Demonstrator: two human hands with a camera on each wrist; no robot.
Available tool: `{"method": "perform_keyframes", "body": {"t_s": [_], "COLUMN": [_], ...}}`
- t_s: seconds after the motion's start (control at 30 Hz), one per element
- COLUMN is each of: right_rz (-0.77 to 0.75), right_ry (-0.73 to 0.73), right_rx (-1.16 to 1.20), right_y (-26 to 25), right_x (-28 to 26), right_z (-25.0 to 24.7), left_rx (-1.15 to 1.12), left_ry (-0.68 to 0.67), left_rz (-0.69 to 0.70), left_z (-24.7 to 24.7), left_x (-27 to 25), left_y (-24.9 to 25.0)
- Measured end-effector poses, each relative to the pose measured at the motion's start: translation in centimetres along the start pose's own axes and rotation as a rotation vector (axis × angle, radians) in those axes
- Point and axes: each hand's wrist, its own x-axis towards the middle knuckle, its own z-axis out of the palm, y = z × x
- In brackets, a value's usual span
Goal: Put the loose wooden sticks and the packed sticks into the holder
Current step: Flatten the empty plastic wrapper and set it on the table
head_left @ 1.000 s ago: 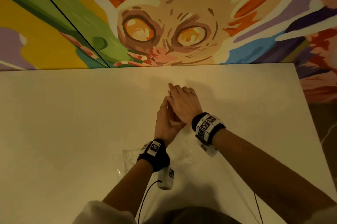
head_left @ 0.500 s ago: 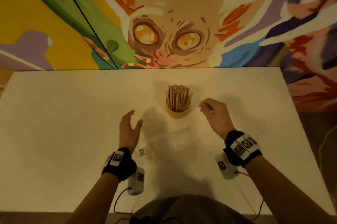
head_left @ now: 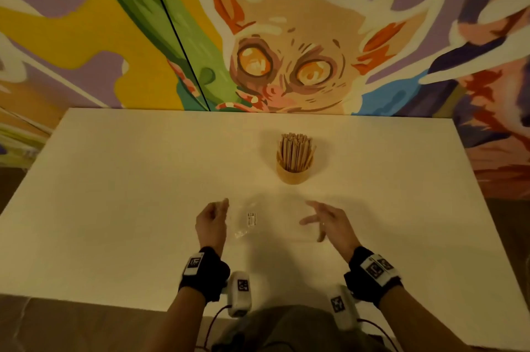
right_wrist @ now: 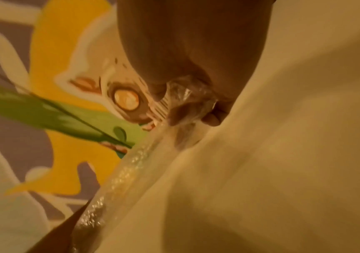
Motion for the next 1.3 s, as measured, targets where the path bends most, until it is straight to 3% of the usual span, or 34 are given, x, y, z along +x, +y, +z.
{"method": "perform_keyframes", "body": {"t_s": [0.13,0.27,0.4,0.67,0.77,0.87,0.93,1.0,1.07,1.13,1.2,1.3], "right_rz": [-0.137,-0.147,-0.221,-0.307,-0.355,-0.4,-0.405,-0.398,-0.421,-0.458,-0.489,-0.537], "right_ry": [0.074,0.301,0.398,0.417,0.383,0.258,0.121,-0.02,-0.111,-0.143,-0.122,0.106], "right_rx": [0.185,0.158,0.172,0.136,0.132,0.059,-0.06,-0.14,-0.198,-0.219,-0.247,-0.442], "right_y": [-2.2,-4.0,-4.6,-6.0,-6.7,-7.6,-8.4,-9.4,-10.5,-11.5,-12.0,-11.5], "right_x": [-1.7,-3.1,-3.9,-4.3,-4.5,-5.1,-5.8,-6.4,-6.8,-7.1,-7.2,-6.5], "right_z": [-1.8,-2.4,-3.1,-3.5,-3.9,-4.6,-4.8,-4.7,-4.8,-5.3,-6.0,-8.1], "left_rx": [-0.247,-0.321,-0.368,-0.388,-0.252,-0.036,0.044,0.152,0.194,0.177,0.12,0.035], "left_ry": [-0.056,-0.022,-0.019,0.026,-0.012,-0.047,-0.237,-0.614,-1.03,-1.351,-1.492,-1.418], "left_rz": [0.0,0.048,0.076,0.095,0.101,0.193,0.324,0.376,0.31,0.227,0.188,0.205], "left_z": [-0.1,0.0,-0.1,-0.8,-2.0,-3.4,-3.1,-1.4,1.2,3.7,5.3,6.1], "left_x": [-0.7,-1.9,-3.3,-5.0,-4.8,-4.4,-4.4,-5.0,-6.5,-8.6,-10.5,-12.3], "left_y": [3.2,4.1,4.7,5.0,3.9,4.2,5.8,7.8,9.0,9.0,8.5,8.0]}}
